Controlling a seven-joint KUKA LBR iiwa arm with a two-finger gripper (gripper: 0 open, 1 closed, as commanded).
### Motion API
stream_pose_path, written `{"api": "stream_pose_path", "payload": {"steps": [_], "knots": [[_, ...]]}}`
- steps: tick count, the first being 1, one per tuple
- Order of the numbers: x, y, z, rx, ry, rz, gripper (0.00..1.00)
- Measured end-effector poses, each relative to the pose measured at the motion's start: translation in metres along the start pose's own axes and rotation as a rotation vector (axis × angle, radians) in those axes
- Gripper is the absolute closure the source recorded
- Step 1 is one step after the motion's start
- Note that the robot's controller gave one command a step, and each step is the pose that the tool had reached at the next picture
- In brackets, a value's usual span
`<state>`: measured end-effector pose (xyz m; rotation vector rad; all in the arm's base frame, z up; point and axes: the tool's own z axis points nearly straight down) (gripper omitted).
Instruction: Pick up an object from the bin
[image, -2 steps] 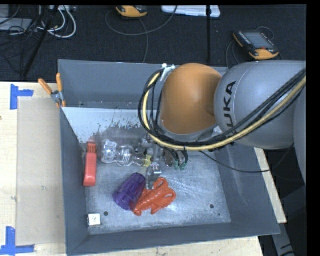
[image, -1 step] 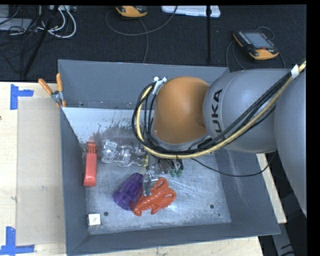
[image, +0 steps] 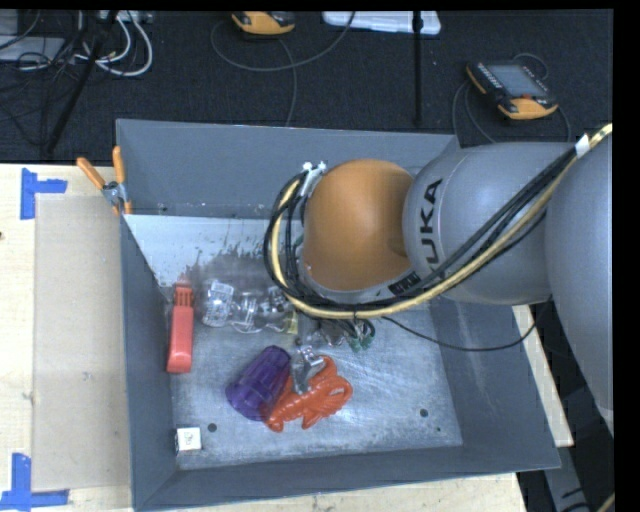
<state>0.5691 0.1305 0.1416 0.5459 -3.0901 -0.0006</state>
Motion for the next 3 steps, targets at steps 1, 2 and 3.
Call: {"api": "stream_pose_path", "payload": {"steps": [1, 2, 3], "knots": [[-0.007, 0.004, 0.021, 0.001, -0.003, -0.057, 0.00], [-0.020, 0.027, 0.053, 0.002, -0.003, -0.312, 0.00], [-0.038, 0.041, 0.065, 0.002, -0.004, -0.361, 1.00]]}}
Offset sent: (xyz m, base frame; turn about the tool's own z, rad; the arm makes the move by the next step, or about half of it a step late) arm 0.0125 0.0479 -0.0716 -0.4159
